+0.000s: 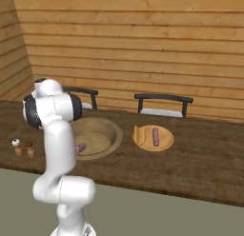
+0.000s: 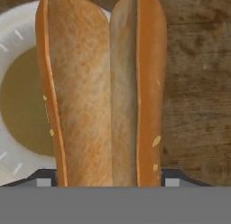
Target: Place one bun and one sausage from the bowl on each plate.
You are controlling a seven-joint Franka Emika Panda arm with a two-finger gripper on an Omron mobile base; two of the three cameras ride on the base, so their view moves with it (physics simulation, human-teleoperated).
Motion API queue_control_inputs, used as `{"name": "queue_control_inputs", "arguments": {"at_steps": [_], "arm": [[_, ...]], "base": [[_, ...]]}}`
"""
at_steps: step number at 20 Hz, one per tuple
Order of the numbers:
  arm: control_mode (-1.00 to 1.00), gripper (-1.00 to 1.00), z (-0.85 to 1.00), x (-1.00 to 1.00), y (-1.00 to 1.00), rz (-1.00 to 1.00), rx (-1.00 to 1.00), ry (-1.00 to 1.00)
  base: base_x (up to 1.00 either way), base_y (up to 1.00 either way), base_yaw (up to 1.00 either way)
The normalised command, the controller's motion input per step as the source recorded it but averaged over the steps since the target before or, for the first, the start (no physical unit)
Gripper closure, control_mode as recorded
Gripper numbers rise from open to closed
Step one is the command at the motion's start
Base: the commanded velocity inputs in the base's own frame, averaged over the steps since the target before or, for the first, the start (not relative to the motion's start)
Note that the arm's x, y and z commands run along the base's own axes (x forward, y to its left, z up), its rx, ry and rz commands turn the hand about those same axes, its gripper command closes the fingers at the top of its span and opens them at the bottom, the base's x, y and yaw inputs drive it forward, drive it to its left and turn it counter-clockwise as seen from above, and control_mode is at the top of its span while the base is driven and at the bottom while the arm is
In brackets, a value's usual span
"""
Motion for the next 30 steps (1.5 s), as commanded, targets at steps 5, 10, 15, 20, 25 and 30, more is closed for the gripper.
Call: {"name": "queue_control_inputs", "arguments": {"at_steps": [5, 10, 15, 20, 25, 30], "arm": [[-1.0, 1.0, -0.33, 0.18, -0.01, -0.01, -0.02, 0.02], [-1.0, 1.0, -0.06, 0.24, 0.08, -0.01, -0.01, 0.02], [-1.0, 1.0, -0.04, 0.06, 0.08, 0.0, -0.02, 0.0], [-1.0, 1.0, -0.36, 0.13, 0.16, 0.0, -0.06, 0.0], [-1.0, -1.0, -0.09, 0.08, 0.08, 0.0, -0.03, 0.0], [-1.0, -1.0, 0.01, 0.0, -0.04, 0.0, 0.0, 0.0]], "base": [[0.0, 0.0, 0.0], [0.0, 0.0, 0.0], [0.0, 0.0, 0.0], [0.0, 0.0, 0.0], [0.0, 0.0, 0.0], [0.0, 0.0, 0.0]]}}
